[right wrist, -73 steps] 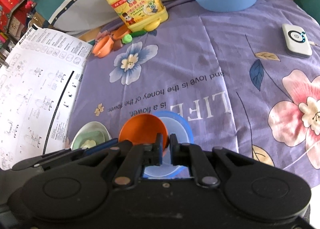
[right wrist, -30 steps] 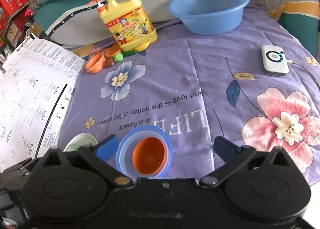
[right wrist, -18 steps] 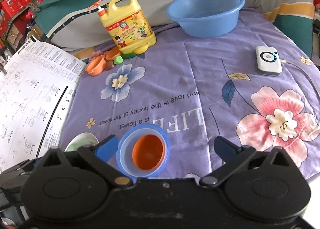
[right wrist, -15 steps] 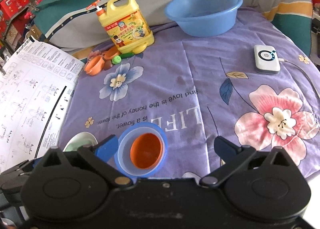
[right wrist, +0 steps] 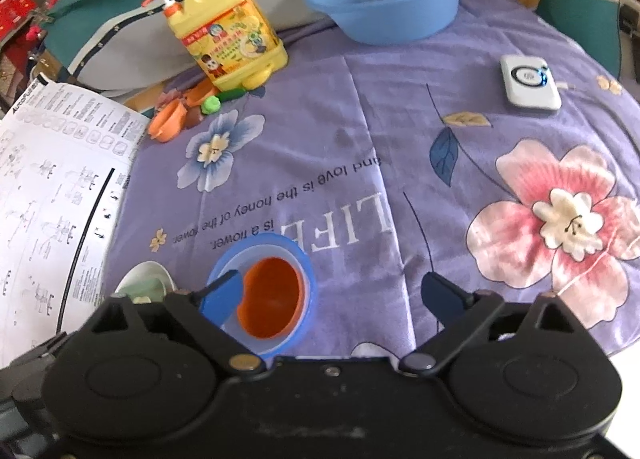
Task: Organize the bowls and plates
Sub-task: 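Close both grippers on the blue bowl rim holding the nested bowls, then lift the nested bowls with both grippers and carry them over the plate stack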
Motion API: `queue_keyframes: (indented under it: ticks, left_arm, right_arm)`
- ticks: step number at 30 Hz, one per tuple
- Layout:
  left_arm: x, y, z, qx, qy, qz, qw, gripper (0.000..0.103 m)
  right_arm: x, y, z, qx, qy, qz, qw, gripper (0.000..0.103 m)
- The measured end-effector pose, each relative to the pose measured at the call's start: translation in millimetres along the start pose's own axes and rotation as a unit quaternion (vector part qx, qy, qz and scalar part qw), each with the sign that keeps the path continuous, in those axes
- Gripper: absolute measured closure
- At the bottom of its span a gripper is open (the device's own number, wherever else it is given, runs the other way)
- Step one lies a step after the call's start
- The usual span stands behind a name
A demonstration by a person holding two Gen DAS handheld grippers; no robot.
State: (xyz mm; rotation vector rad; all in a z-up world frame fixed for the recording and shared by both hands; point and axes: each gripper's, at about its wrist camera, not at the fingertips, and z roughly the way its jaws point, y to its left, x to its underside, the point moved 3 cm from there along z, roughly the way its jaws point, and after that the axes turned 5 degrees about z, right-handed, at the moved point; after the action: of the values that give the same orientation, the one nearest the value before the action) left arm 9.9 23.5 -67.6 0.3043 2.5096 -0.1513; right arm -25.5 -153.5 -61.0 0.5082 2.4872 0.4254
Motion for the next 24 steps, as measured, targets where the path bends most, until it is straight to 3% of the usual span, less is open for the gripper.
queue_keyframes:
  ticks: [11, 15, 18, 24]
  left_arm:
    - [-4.7, -8.0, 28.2, 0.007, 0.025, 0.014, 0.9996, 0.000]
    - [-5.9, -9.0, 35.3, 0.010, 0.031, 0.015, 0.9994, 0.001]
    - [-6.4, -8.5, 39.2, 0.019, 0.034, 0.010, 0.9992, 0.008]
    - [-4.3, -8.0, 45.0, 0.055, 0.040, 0.000, 0.9976, 0.035]
  right_arm:
    - [0.3, 5.2, 27.9, -0.005, 0.023, -0.011, 1.000, 0.029]
    - [-0.6, 8.3, 37.3, -0.011, 0.035, -0.013, 0.999, 0.046]
    - [0.7, 11.4, 43.9, -0.018, 0.048, -0.015, 0.999, 0.063]
    - [2.9, 16.2, 54.6, -0.026, 0.061, -0.022, 0.998, 0.075]
